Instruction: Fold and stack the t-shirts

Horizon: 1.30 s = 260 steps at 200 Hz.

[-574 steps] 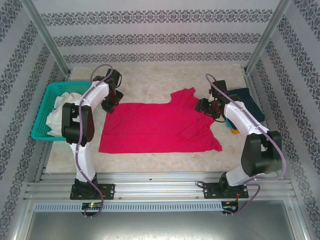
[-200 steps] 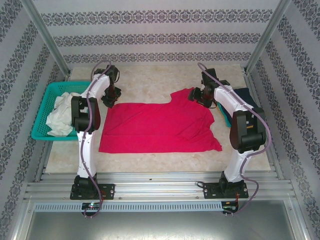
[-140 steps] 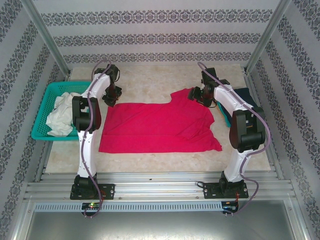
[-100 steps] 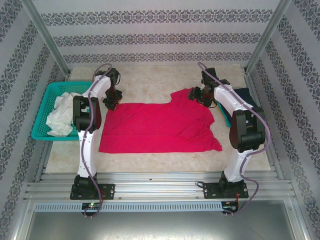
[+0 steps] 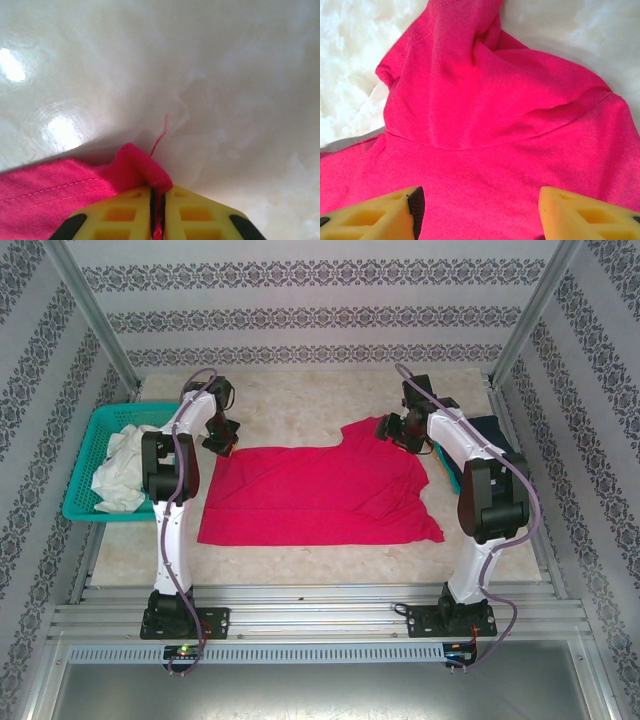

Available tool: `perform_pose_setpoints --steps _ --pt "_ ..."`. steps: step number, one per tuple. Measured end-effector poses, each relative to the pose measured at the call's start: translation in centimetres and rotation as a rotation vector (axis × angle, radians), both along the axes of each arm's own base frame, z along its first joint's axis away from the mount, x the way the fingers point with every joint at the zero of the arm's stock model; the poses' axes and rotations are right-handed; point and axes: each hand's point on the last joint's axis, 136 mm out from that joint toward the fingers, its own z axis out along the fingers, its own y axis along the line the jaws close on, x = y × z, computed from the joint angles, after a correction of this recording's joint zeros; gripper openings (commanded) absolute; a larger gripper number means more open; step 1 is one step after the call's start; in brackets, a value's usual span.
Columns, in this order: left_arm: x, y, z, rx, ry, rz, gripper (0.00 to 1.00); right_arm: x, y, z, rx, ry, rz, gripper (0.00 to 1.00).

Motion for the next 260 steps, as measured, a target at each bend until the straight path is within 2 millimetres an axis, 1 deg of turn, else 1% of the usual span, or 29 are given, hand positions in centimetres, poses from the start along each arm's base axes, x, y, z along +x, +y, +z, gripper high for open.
perform_pose_setpoints --steps 7,29,50,74,95,99,105,120,145,161,183,210,245,260 --pt "0.0 0.0 0.1 -0.004 -0.003 0.001 0.0 0.3 0.0 0.2 0.001 -0.006 0.0 0.62" --pt "0.1 -0.1 0.1 -0.005 -0.004 0.001 0.0 1.4 0.2 0.6 0.003 -0.024 -0.001 0.61" --pt "0.1 -0.1 0.2 -0.005 -0.005 0.001 0.0 3.3 0.2 0.8 -0.013 -0.045 -0.009 0.61" --pt "0.1 -0.1 0.2 -0.008 -0.005 0.0 0.0 5.6 -0.3 0.3 -0.047 -0.058 -0.031 0.57" --pt "0.1 -0.1 0.3 -0.008 -0.007 0.0 0.0 7.1 -0.9 -1.2 -0.066 -0.04 -0.052 0.52" --pt "0.0 -0.1 0.2 -0.008 -0.007 0.0 0.0 7.5 -0.9 -1.5 -0.067 -0.039 -0.054 0.48" --pt "0.0 -0.1 0.2 -0.008 -0.009 0.0 0.0 8.0 -1.0 -2.0 -0.073 -0.032 -0.056 0.46" --pt "0.1 -0.2 0.3 -0.011 -0.01 0.0 0.0 9.2 -1.0 -3.0 -0.075 -0.025 -0.061 0.44" --pt "0.1 -0.2 0.3 -0.013 -0.012 -0.001 0.0 10.2 -1.0 -4.9 -0.086 0.008 -0.048 0.4" --pt "0.1 -0.3 0.3 -0.016 -0.013 0.0 0.0 10.0 -1.1 -5.8 -0.102 0.034 -0.027 0.38" --pt "0.2 -0.3 0.3 -0.019 -0.015 -0.001 0.0 9.2 -1.4 -6.6 -0.122 0.071 0.02 0.35" --pt "0.2 -0.4 0.3 -0.023 -0.016 -0.001 0.0 8.7 -1.7 -7.1 -0.128 0.094 0.069 0.3" --pt "0.2 -0.4 0.3 -0.024 -0.016 0.003 0.0 8.1 -1.7 -7.6 -0.126 0.117 0.102 0.28" --pt "0.2 -0.5 0.3 -0.027 -0.017 0.006 0.0 8.0 -1.8 -7.9 -0.13 0.125 0.115 0.22"
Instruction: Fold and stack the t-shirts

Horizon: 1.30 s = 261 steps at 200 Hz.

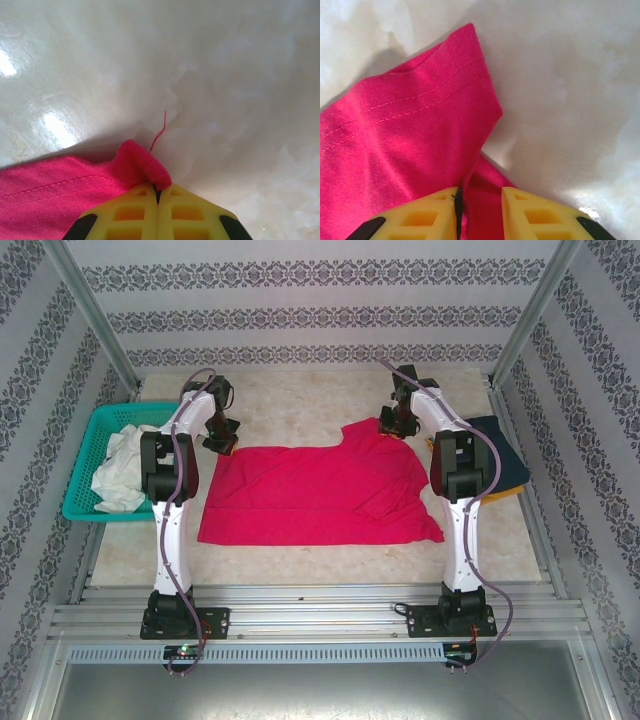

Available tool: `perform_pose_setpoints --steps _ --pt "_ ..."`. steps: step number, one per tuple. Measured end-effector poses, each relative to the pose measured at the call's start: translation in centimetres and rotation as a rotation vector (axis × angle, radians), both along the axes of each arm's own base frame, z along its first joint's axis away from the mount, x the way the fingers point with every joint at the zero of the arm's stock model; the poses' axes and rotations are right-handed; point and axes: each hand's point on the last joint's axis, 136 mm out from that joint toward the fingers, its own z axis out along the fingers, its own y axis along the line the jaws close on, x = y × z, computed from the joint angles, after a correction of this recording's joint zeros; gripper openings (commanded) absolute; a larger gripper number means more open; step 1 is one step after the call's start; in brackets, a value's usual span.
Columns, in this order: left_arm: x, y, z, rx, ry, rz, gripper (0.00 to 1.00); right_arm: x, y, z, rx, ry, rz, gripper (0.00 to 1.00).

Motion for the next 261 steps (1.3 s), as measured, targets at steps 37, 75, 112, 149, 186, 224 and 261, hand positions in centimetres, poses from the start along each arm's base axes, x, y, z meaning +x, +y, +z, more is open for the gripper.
perform_pose_setpoints --steps 37,75,112,149,186,224,261 --pt "0.0 -0.1 0.0 -0.003 -0.002 0.0 0.0 -0.4 0.0 -0.5 -0.002 0.022 0.023 0.0" --pt "0.1 -0.1 0.1 -0.005 -0.005 0.0 0.0 -0.1 -0.2 0.0 0.017 0.009 0.02 0.0" --pt "0.2 -0.2 0.4 -0.012 -0.018 0.0 0.0 -0.1 -0.9 1.7 0.018 -0.024 0.014 0.0" --pt "0.4 -0.2 1.7 -0.013 -0.053 -0.001 0.0 -0.6 -1.4 6.1 0.02 -0.112 0.025 0.11" --pt "0.4 -0.5 2.8 -0.028 -0.084 -0.002 0.0 -0.3 -0.9 7.0 0.033 -0.156 0.084 0.44" --pt "0.1 -0.5 2.2 -0.031 -0.075 -0.002 0.0 -0.4 -0.5 2.8 0.014 -0.076 0.135 0.44" --pt "0.2 -0.5 2.2 -0.032 -0.078 -0.003 0.0 -1.3 0.3 -0.7 -0.044 0.002 0.194 0.4"
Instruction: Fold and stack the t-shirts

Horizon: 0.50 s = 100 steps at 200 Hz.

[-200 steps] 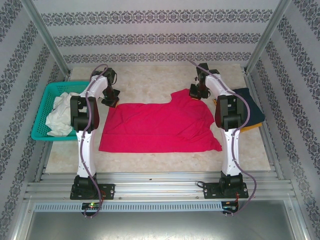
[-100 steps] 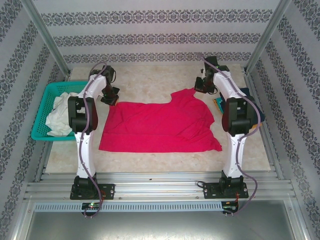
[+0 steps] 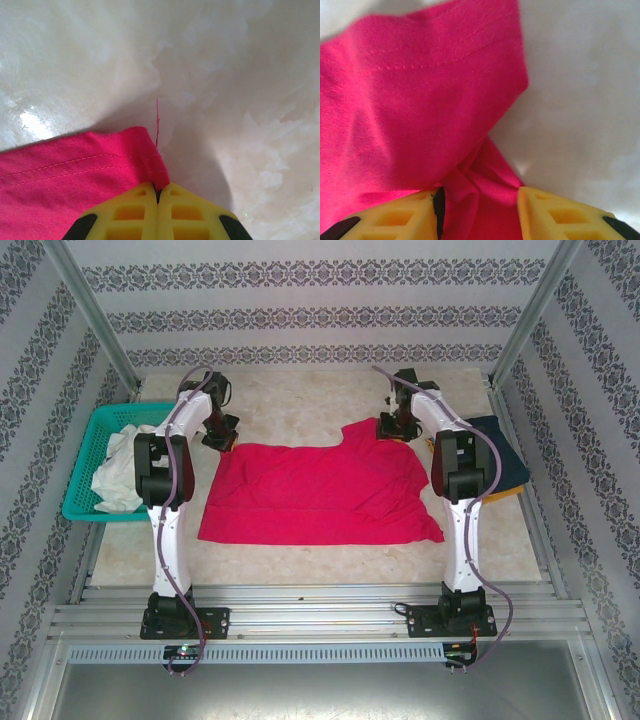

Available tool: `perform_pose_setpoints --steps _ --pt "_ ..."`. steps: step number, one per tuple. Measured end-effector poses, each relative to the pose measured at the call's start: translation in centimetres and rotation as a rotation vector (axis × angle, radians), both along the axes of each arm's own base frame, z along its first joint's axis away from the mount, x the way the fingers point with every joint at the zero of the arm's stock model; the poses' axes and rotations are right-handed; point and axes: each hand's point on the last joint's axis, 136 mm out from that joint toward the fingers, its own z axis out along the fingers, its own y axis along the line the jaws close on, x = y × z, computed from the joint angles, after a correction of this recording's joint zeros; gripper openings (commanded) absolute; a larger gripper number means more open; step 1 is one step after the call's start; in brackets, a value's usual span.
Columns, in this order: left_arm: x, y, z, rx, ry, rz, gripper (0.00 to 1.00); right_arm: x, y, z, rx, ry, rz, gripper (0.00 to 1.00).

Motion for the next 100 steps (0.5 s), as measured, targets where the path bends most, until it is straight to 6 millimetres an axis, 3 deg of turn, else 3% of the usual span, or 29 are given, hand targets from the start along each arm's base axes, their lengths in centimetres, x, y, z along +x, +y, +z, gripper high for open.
perform_pose_setpoints --steps 13,41,100 --pt "0.01 0.0 0.01 0.0 0.0 0.0 0.0 0.1 0.13 0.3 -0.021 -0.007 0.017 0.31" --pt "0.03 -0.06 0.04 -0.003 -0.001 0.0 0.0 -0.03 0.06 0.01 -0.048 0.005 0.033 0.0" --pt "0.13 -0.26 0.19 -0.015 -0.005 -0.002 0.0 0.0 -0.2 0.68 -0.061 -0.005 0.031 0.0"
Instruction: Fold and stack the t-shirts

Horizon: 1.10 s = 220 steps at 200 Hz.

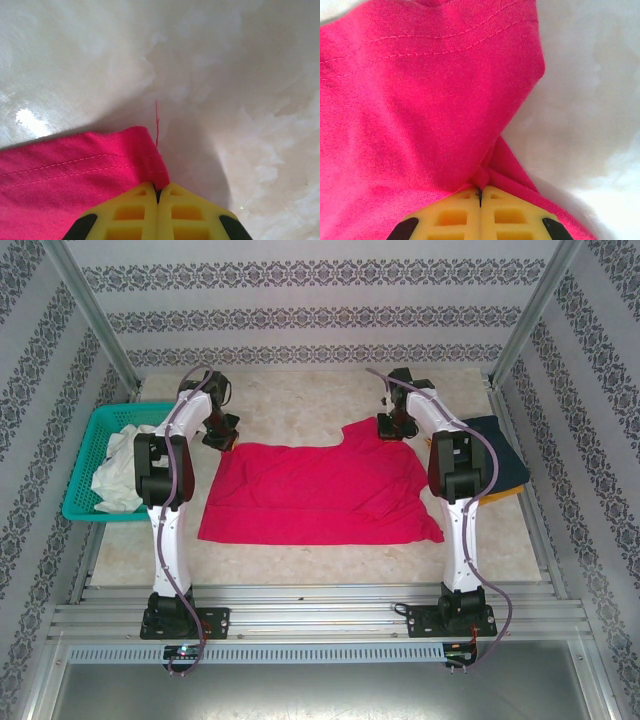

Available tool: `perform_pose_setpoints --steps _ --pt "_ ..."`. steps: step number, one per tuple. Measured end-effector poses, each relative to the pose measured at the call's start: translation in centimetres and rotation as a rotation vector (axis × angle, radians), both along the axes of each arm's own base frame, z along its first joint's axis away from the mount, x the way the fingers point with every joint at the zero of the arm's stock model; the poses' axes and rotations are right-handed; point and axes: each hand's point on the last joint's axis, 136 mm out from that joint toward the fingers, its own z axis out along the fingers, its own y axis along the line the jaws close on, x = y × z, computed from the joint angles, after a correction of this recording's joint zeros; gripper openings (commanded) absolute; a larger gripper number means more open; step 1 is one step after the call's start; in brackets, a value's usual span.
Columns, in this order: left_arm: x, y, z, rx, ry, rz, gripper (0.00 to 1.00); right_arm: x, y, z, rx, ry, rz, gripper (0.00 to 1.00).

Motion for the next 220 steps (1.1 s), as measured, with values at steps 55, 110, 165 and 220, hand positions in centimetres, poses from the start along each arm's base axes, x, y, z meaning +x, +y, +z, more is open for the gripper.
perform_pose_setpoints --steps 55,110,165,220 --pt "0.0 -0.1 0.1 -0.006 -0.002 -0.001 0.0 -0.3 -0.1 6.5 0.013 -0.124 -0.002 0.0" --pt "0.3 -0.2 2.3 -0.01 -0.05 -0.01 0.0 -2.5 -0.4 9.6 0.025 -0.179 -0.013 0.0" --pt "-0.6 -0.2 6.1 -0.007 -0.121 -0.033 0.0 -6.1 -0.9 9.5 0.024 -0.154 -0.021 0.0" --pt "-4.6 -0.1 5.9 -0.003 -0.072 -0.047 0.0 -9.5 -1.4 11.0 0.031 -0.166 -0.038 0.0"
